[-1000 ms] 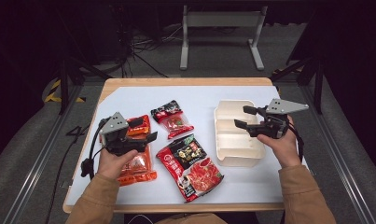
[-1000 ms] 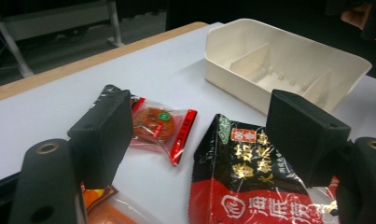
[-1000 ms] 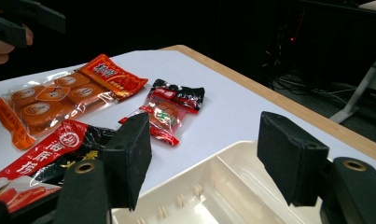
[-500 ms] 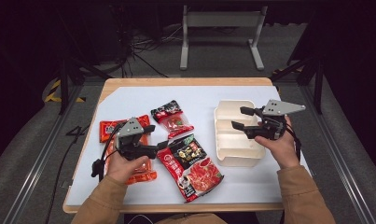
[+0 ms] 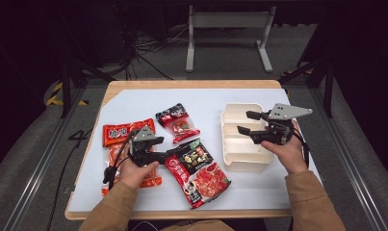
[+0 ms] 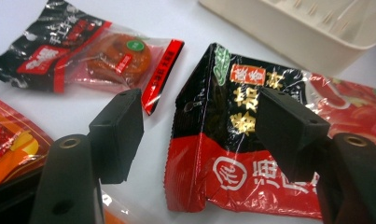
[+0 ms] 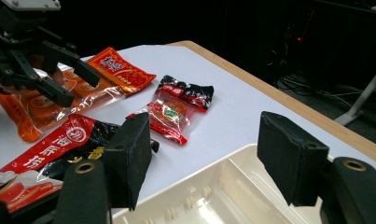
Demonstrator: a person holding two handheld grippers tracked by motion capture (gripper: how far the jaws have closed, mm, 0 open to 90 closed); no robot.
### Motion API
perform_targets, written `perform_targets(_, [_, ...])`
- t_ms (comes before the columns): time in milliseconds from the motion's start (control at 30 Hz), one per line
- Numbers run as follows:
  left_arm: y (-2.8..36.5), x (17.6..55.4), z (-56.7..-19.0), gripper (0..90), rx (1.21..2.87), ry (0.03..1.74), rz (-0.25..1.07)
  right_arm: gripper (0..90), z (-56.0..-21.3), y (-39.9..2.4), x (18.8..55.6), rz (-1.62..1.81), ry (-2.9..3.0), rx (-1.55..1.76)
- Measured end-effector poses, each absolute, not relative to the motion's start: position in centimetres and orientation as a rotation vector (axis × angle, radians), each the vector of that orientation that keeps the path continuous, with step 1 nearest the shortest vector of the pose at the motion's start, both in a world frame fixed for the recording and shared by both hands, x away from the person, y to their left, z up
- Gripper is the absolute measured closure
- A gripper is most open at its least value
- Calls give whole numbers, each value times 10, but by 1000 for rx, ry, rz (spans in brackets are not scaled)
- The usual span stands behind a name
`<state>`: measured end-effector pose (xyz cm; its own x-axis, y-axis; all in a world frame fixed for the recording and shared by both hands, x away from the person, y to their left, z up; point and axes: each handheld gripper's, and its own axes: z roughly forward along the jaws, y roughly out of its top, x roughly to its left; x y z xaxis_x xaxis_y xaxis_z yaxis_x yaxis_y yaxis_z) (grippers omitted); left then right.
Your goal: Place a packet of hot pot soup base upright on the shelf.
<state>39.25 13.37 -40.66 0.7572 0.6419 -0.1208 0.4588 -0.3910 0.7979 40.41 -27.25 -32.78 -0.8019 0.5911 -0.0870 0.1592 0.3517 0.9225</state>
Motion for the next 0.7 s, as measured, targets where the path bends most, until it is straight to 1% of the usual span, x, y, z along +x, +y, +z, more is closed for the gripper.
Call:
perform_targets(233, [127, 395, -416, 336, 2101, 862, 231, 351, -329, -271, 404, 1441, 2221, 655])
perform_targets(300, [124, 398, -420, 360, 2147, 870, 190, 349, -329, -271, 404, 1441, 2223, 654])
perform_targets(367, [123, 400, -423, 342, 2167, 885, 156, 348, -329, -271, 405, 1442, 2224, 655])
perform_targets(700, [118, 400, -428, 368, 2222, 912, 195, 342, -330, -269, 405, 1432, 2233, 655])
